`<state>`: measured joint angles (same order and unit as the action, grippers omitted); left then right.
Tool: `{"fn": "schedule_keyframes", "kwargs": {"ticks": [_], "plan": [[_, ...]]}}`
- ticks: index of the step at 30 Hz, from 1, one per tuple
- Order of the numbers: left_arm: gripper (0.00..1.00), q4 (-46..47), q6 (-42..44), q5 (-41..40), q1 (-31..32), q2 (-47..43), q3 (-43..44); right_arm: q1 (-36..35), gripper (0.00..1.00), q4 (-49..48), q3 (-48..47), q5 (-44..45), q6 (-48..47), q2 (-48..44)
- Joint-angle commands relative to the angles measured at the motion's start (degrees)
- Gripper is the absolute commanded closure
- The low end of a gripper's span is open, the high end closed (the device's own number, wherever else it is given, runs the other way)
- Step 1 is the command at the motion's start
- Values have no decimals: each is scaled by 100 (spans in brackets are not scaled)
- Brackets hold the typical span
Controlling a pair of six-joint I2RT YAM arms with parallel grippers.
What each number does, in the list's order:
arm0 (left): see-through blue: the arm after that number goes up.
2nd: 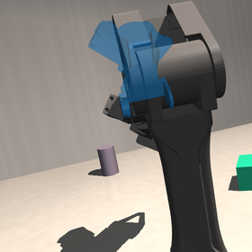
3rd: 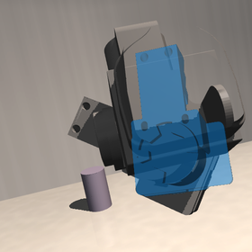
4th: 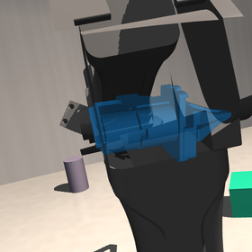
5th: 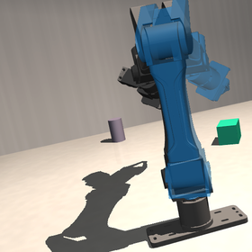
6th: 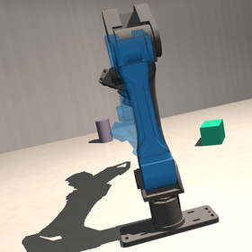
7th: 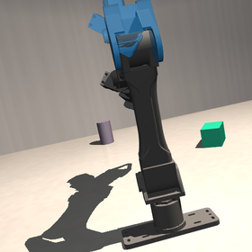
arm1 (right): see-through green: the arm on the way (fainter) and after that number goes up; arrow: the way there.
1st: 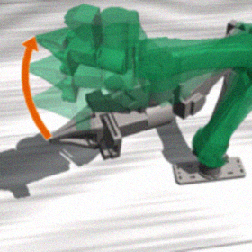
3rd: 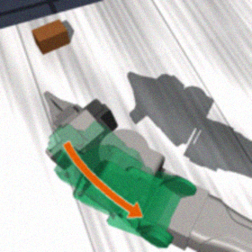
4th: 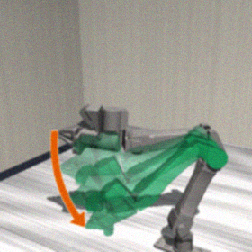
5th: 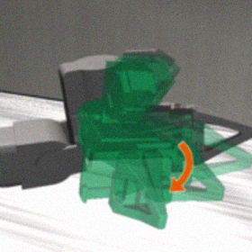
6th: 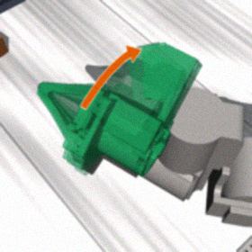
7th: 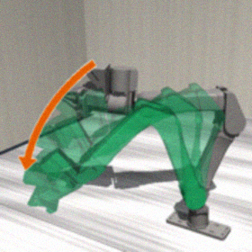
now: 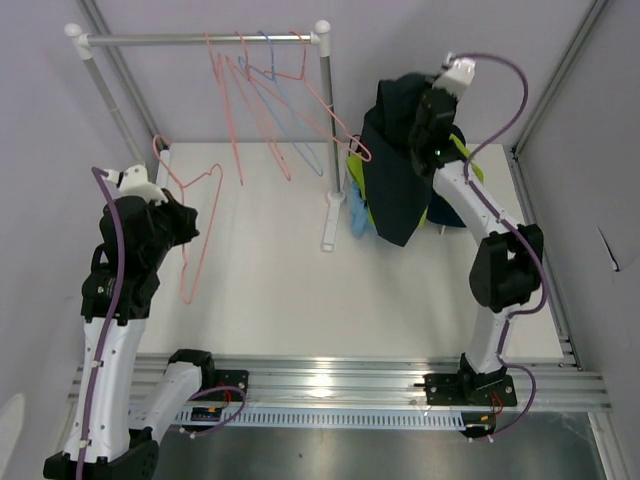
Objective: Remove the shorts from the hanger
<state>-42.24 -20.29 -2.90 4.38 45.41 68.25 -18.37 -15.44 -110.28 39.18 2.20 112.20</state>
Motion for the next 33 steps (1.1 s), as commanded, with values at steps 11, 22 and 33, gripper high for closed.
{"fn": "schedule_keyframes", "kwargs": {"ticks": [11, 22, 33], "plan": [[100, 208, 87, -545, 19, 1179, 2075, -132, 49, 638, 4462, -850, 2796, -1903], [100, 208, 193, -739, 19, 2727, 4071, -114, 1, 1482, 4813, -1113, 2250, -4134], [100, 208, 500, -581, 19, 5063, 6365, -395, 1, 2291, 6727, -1904, 2567, -7176]]}}
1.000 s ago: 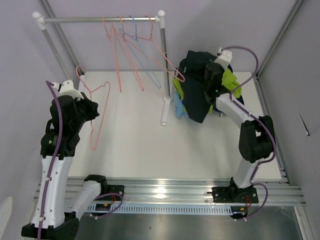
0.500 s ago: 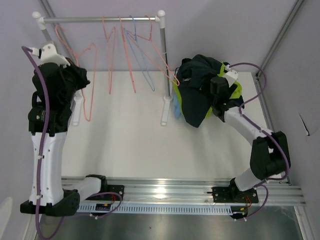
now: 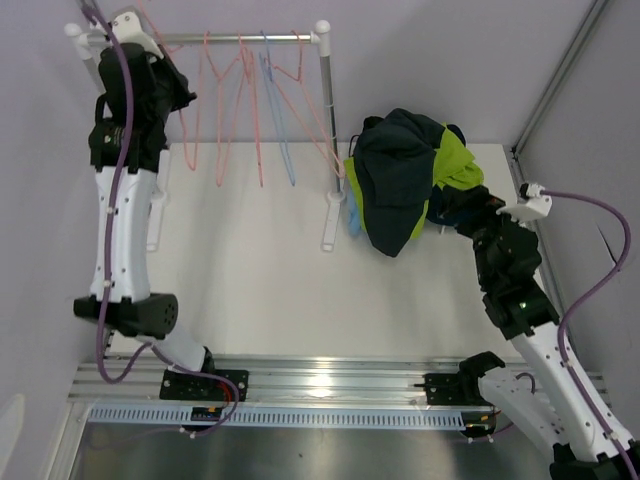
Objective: Remove the shorts from the hanger
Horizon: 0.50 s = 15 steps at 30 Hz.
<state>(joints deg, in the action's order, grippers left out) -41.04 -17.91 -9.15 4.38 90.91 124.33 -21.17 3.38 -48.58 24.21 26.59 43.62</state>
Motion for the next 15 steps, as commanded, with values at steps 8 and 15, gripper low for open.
{"fn": "schedule_keyframes", "kwargs": {"ticks": [8, 15], "plan": [[100, 16, 227, 97, 19, 1123, 1121, -309, 1, 709, 946, -513, 154, -582], [100, 491, 218, 141, 19, 323, -883, -344, 1, 612, 885, -601, 127, -442]]}}
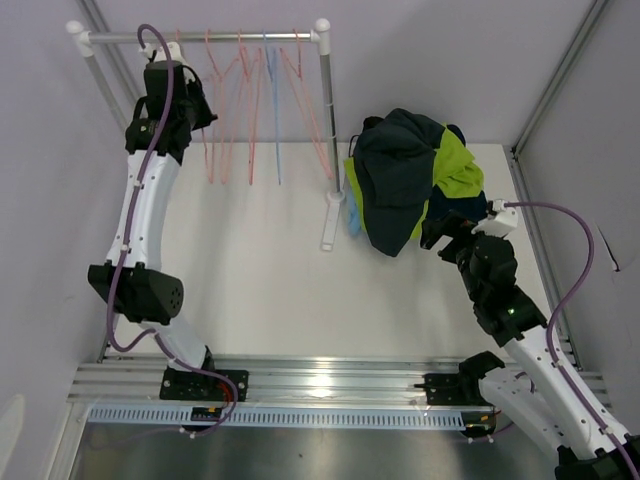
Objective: Remove the shorts from the hanger
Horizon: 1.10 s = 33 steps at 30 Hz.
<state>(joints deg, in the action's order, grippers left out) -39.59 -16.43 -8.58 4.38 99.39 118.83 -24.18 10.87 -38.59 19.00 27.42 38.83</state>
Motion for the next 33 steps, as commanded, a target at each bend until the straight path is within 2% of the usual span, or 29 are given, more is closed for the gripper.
{"fn": "schedule_keyframes", "kwargs": {"ticks": [1, 4, 5, 6, 8, 10, 11, 13, 15, 16, 18, 20, 23, 24, 25, 26, 27, 30, 31, 32, 33], "plan": [[100, 356, 78, 76, 19, -587, -560, -51, 1, -147, -114, -81, 62, 37], [90, 374, 157, 111, 19, -763, -685, -104, 1, -112, -88, -90, 114, 20], [76, 356, 209, 128, 19, -781, -668, -130, 1, -51, -87, -55, 114, 2], [68, 286, 236, 146, 19, -799, -642, -156, 1, -33, -96, -37, 132, -7], [58, 251, 297, 172, 19, -834, -536, -236, 1, 46, -96, 15, 150, -59], [54, 216, 324, 155, 19, -860, -483, -288, 1, 90, -114, 86, 150, -103], [44, 189, 342, 172, 19, -869, -414, -323, 1, 151, -131, 103, 158, -138], [32, 58, 342, 199, 19, -887, -334, -367, 1, 222, -192, 165, 167, -174], [26, -83, 342, 260, 19, -957, -194, -438, 1, 301, -228, 200, 158, -227], [12, -136, 324, 269, 19, -992, -167, -464, 1, 336, -280, 252, 150, -244], [3, -241, 298, 313, 19, -1237, -123, -543, 1, 450, -342, 332, 115, -270], [1, -303, 263, 322, 28, -1483, -245, -587, 1, 573, -456, 428, 1, -297], [1, -181, 236, 366, 28, -2247, -982, -623, 1, 688, -710, 280, -253, -306], [1, -102, 228, 383, 28, -2762, -1219, -623, 1, 732, -807, 175, -324, -245], [1, -23, 228, 401, 28, -3046, -1987, -631, 1, 871, -913, 61, -403, -209], [1, 178, 219, 444, 36, -3345, -2291, -631, 1, 968, -1175, -80, -474, -174], [1, 284, 219, 575, 36, -3948, -2868, -640, 1, 1030, -1308, -142, -509, -122], [1, 689, 87, 866, 45, -4865, -4397, -666, 1, 1276, -1860, -388, -606, -104], [1, 820, 35, 1241, 45, -5469, -4708, -666, 1, 1346, -1993, -484, -641, -121], [1, 1048, -18, 1453, 45, -5770, -5468, -675, 1, 1373, -2116, -616, -676, -130], [1, 1102, -19, 1656, 45, -6043, -5719, -675, 1, 1391, -2405, -965, -790, -139]]}}
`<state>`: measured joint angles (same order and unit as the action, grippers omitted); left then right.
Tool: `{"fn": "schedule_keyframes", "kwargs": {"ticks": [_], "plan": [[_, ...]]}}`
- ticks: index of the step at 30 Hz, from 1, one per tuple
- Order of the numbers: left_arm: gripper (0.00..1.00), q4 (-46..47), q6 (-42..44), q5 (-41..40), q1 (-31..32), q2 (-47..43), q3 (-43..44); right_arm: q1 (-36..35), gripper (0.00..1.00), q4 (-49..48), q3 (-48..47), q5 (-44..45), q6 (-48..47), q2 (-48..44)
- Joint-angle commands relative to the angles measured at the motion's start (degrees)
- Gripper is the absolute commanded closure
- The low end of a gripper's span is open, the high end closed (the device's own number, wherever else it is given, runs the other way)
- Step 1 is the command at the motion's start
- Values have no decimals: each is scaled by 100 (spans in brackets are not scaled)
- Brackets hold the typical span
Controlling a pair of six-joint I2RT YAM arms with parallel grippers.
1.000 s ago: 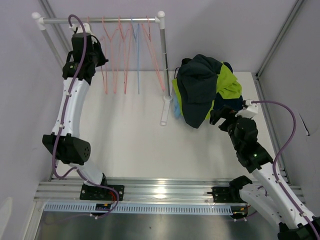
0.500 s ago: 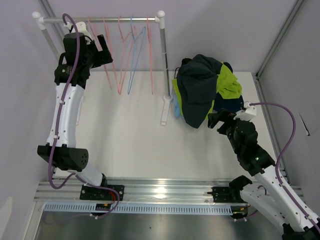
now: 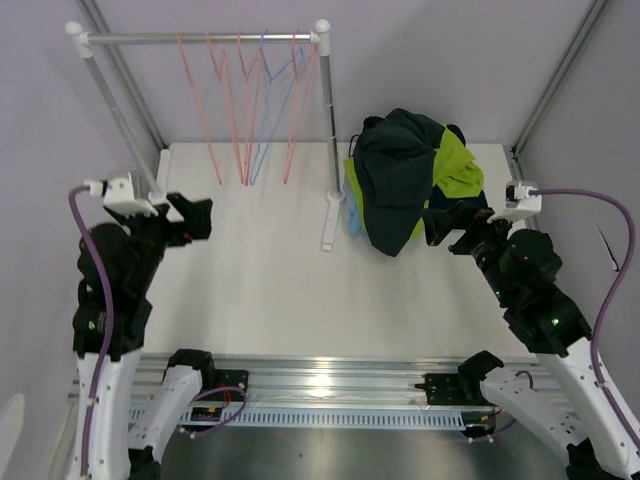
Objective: Remove the shorts from the hanger
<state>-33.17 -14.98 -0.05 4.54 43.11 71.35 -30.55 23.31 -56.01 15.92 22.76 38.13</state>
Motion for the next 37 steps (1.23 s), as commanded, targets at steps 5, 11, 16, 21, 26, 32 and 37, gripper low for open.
{"fn": "schedule_keyframes", "kwargs": {"ticks": [5, 11, 16, 21, 26, 32, 37], "plan": [[1, 312, -259, 1393, 39, -2059, -1712, -39, 1, 490, -1438, -1363, -457, -77], [1, -471, -110, 939, 284, -2429, -1580, -39, 1, 894, -1396, -1610, -528, -516], [1, -585, -58, 305, 302, -2597, -1756, -30, 1, 1298, -1062, -1119, -457, -886], [1, -743, -40, -757, 302, -2606, -1660, -39, 1, 1431, -798, -828, -334, -1106], [1, -788, 118, -1058, 302, -2633, -1633, -39, 1, 1229, -675, -784, -404, -1036], [2, -665, 189, -1234, 302, -2615, -1695, -39, 1, 746, -376, -1003, -667, -948], [1, -446, 224, -1383, 302, -2571, -1783, -39, 1, 244, -112, -1223, -948, -904]]}}
